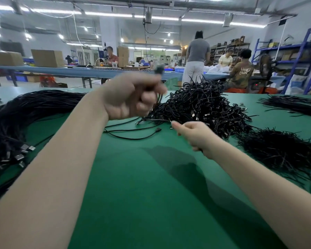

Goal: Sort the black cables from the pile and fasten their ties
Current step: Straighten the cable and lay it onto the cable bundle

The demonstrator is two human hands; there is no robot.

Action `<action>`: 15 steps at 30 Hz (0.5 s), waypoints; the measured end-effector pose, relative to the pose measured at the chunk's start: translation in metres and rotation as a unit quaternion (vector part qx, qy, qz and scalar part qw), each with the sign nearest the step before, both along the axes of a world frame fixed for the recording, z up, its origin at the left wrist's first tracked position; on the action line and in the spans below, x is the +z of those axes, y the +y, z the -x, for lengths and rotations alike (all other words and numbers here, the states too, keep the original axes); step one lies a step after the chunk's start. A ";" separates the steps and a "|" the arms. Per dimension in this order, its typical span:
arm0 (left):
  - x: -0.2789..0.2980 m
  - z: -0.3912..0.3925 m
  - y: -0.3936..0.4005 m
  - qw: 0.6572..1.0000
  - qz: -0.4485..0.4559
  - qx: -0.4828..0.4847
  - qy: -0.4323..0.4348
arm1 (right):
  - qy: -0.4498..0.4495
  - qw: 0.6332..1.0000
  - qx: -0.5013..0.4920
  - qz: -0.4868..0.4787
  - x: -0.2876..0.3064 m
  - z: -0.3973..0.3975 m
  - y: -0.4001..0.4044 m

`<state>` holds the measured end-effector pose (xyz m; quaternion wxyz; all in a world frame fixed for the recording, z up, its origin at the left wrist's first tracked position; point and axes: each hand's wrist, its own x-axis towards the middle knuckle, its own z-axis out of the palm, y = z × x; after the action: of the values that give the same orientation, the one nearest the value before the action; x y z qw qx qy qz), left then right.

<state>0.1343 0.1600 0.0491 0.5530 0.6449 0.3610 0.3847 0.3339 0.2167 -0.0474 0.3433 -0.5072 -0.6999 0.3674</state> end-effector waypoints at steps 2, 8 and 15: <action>-0.013 -0.008 0.006 0.976 0.038 0.028 0.213 | 0.044 0.996 -0.032 -0.077 0.017 -0.001 0.001; -0.028 -0.029 0.024 0.978 0.065 0.171 -0.104 | 0.106 0.980 0.121 -0.114 0.042 0.027 -0.028; -0.022 -0.030 0.018 0.963 0.051 0.121 -0.237 | 0.121 0.976 0.182 -0.016 0.014 0.022 -0.020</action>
<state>0.1648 0.1783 0.0267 0.6045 0.4579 0.3138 0.5714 0.3117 0.1964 -0.0338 0.3608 -0.3174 -0.7398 0.4709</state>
